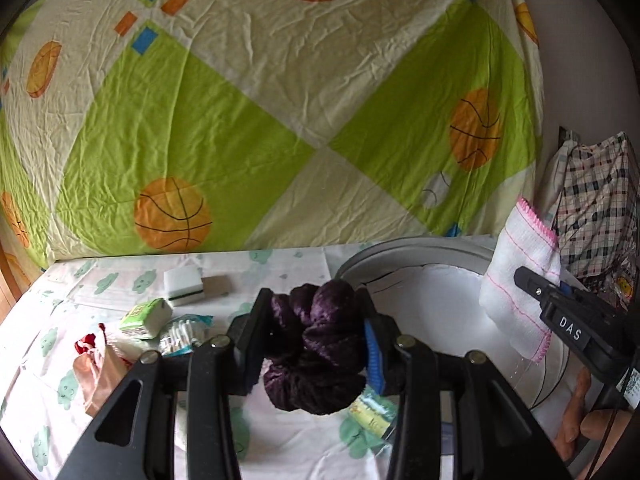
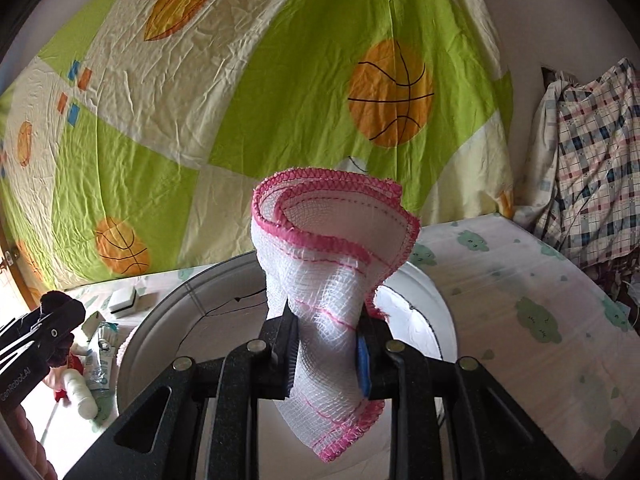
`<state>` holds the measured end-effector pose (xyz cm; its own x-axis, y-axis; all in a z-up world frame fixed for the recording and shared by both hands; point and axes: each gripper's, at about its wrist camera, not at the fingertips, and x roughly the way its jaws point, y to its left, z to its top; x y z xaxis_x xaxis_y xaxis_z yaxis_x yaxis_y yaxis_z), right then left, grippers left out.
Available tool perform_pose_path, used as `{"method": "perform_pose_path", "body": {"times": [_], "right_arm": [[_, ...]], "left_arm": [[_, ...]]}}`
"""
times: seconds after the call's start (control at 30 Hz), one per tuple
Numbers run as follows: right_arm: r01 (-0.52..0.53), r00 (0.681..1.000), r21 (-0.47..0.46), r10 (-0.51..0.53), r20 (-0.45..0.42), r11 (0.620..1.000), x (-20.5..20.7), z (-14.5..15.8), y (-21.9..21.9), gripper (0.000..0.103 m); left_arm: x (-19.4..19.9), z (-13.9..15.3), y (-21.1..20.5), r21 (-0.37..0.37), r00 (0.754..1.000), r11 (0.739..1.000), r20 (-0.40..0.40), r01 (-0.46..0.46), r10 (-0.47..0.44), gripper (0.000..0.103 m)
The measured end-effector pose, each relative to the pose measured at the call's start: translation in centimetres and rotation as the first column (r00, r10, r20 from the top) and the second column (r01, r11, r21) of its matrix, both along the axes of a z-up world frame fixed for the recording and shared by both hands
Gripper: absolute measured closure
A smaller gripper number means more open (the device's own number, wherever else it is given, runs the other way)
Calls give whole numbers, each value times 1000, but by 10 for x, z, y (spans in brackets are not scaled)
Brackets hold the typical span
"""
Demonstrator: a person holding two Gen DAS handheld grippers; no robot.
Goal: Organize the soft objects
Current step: 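Carry the cloth and scrunchie over the round tin and release both inside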
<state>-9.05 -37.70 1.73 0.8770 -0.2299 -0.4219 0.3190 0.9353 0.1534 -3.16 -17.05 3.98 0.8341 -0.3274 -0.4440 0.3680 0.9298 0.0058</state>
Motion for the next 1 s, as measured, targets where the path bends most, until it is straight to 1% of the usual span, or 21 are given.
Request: {"method": "perform_pose_path", "body": {"times": [0.17,0.27,0.37,0.5,0.63,0.87,0.9,0.97,1.0], "right_arm": [[22,1000,-10,-22,-13,1000,4,-1,-10,78],[29,999,2,-29,-37,1000,8,-5,-14,78],[32,997,-16,-33,-67,999,12,-9,-12,78],[27,995,-47,-31,-90,999,15,-14,-7,77],[28,993,-61,-35,-113,998,18,-17,-5,77],[39,992,-58,-46,-117,998,19,-17,-5,77],[39,992,-61,-46,-117,997,19,-17,-4,75],[39,992,-66,-47,-119,997,19,-17,-4,74],[36,992,-64,-43,-122,997,20,-18,-3,67]], "left_arm": [[9,-8,-38,-8,999,1000,-47,26,-26,63],[15,-14,-51,-13,996,999,-76,35,-36,63],[19,-21,-57,-15,995,999,-90,44,-45,63],[24,-30,-60,4,993,999,-109,50,-49,63],[24,-32,-62,35,995,999,-98,38,-35,63],[25,-36,-65,72,995,997,-95,23,-16,63],[26,-37,-65,78,995,997,-96,22,-14,63],[26,-39,-65,85,995,996,-96,20,-12,63],[27,-39,-65,89,995,996,-95,18,-9,63]]}}
